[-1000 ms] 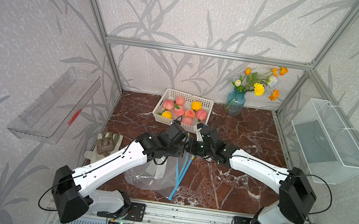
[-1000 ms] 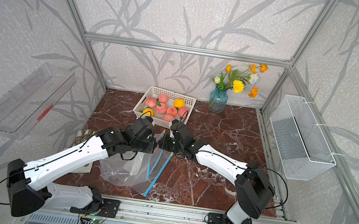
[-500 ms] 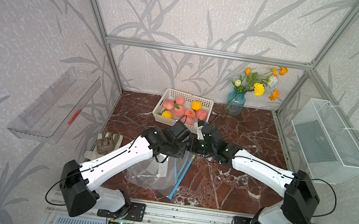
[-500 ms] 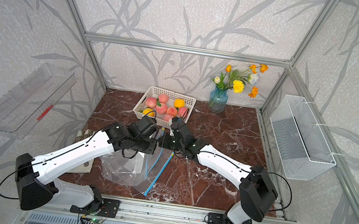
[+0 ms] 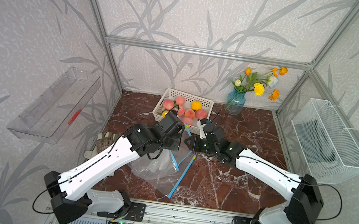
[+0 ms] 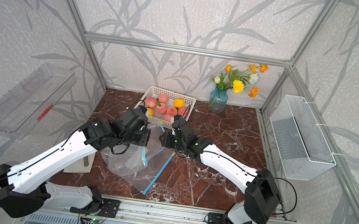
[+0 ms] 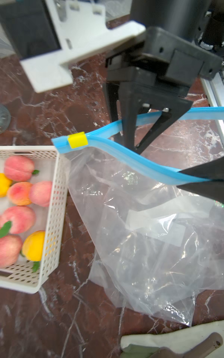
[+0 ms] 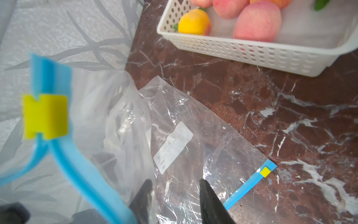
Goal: Place the peach in a zip-top bag and seal the zipper
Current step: Open the zipper food storage bag.
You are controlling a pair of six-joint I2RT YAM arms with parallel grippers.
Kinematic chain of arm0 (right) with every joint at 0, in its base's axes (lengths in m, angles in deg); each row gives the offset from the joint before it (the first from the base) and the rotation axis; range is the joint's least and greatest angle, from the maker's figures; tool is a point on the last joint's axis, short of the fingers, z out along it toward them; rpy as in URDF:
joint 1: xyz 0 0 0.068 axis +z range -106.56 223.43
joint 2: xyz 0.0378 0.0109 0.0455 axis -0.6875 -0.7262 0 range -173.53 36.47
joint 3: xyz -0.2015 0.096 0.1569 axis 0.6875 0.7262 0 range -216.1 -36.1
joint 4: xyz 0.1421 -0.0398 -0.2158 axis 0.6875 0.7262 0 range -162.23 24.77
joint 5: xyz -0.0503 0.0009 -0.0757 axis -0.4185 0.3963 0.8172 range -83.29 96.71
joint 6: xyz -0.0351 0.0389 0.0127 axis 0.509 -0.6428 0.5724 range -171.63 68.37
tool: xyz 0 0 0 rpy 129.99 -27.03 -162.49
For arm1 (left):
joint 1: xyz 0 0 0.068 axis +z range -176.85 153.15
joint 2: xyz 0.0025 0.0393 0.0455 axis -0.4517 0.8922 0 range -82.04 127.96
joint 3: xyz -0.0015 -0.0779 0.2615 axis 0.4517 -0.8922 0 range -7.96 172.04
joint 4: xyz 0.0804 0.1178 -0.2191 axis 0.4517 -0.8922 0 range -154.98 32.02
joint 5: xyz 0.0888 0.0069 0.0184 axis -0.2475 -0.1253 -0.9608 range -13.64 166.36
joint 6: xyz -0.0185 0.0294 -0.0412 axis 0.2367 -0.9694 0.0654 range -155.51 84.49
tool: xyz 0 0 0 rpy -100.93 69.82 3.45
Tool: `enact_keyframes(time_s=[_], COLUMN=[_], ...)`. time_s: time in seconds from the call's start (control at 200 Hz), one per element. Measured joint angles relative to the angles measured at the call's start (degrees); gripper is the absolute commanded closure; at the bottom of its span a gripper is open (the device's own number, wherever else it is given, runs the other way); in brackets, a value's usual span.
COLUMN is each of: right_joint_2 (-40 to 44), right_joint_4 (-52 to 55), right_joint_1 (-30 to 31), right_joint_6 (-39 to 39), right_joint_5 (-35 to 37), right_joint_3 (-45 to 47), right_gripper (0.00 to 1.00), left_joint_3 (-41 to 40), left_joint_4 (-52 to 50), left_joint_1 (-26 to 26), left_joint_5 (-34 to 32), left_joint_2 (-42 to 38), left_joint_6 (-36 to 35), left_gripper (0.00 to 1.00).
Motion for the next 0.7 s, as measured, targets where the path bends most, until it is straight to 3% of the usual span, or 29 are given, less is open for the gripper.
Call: enact_keyframes(time_s=[0.235, 0.4, 0.53, 0.7], right_joint_2=[-0.09, -4.85, -9.29, -13.46], right_joint_4=[-4.37, -6.91, -8.02, -8.33], right_joint_1=[-0.04, -0.09, -0.44, -1.88], right_joint_6=[1.66, 2.19, 3.21, 5.27], right_joint_5=[-3.30, -4.66, -4.63, -6.01], right_joint_3=[-5.11, -9.97, -10.64, -10.23], right_gripper=[0.49, 0.49, 0.46, 0.36], left_joint_3=[10.25, 11.54, 8.44, 0.22], left_joint_4=[-2.64, -2.69, -0.92, 4.00], left_joint_1=[-0.02, 1.33, 5.11, 10.80], left_joint_5=[-6.95, -12.83, -12.02, -5.68], left_joint_2=[0.59, 0.68, 1.20, 4.59], left_joint_6=[-5.11, -9.70, -11.63, -11.61], left_gripper=[1.00, 1.00, 1.00, 1.00])
